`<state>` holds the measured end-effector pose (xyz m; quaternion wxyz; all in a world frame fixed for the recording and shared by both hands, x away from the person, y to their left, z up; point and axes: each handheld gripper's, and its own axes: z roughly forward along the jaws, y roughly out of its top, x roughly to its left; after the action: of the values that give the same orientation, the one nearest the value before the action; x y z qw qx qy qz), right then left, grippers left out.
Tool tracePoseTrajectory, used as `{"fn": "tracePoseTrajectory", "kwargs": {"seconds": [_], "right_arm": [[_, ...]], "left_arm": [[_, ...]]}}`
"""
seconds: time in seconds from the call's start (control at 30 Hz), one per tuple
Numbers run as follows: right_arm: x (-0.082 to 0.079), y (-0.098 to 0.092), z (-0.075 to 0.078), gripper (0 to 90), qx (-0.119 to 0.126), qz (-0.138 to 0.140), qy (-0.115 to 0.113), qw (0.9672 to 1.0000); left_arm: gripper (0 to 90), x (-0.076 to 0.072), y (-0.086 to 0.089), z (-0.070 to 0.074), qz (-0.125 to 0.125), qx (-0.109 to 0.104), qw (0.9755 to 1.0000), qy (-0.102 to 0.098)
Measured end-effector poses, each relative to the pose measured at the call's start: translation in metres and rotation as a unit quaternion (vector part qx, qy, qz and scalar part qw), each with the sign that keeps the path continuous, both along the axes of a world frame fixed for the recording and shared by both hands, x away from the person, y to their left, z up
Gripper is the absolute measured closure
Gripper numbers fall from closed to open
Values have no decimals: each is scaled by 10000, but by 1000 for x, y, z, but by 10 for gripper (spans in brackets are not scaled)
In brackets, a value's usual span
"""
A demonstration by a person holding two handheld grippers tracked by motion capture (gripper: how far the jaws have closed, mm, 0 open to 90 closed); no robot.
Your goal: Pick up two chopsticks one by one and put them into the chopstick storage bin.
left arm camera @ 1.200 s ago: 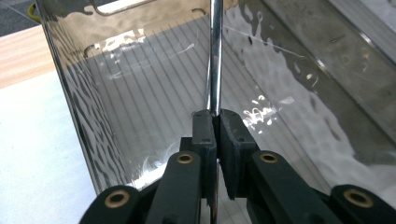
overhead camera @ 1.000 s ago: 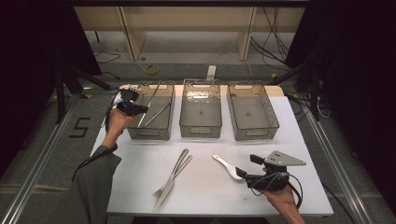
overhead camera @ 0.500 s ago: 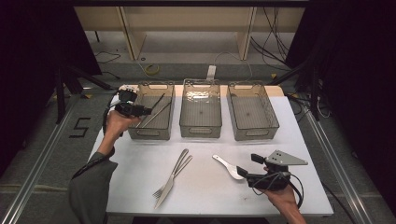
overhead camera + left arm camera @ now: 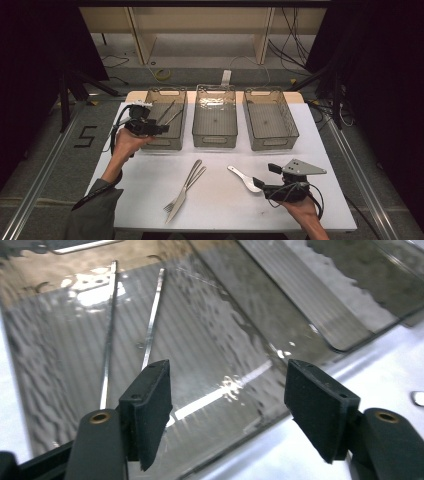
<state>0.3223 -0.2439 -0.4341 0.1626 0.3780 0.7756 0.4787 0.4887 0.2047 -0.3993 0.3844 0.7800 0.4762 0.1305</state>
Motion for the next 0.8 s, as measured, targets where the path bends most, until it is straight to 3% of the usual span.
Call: {"fn": "tracePoseTrajectory", "kwargs": {"seconds": [0.13, 0.5, 0.8], "right_arm": [[2, 1, 1, 253, -79, 14, 31, 10000], [13, 4, 4, 256, -319, 21, 204, 9993], [26, 15, 7, 268, -517, 133, 333, 9980]], "left_arm": [[320, -9, 0, -2, 36, -183, 9997, -130], [257, -43, -12, -8, -389, -608, 9970, -290], [222, -67, -20, -11, -570, -674, 9951, -453]]}}
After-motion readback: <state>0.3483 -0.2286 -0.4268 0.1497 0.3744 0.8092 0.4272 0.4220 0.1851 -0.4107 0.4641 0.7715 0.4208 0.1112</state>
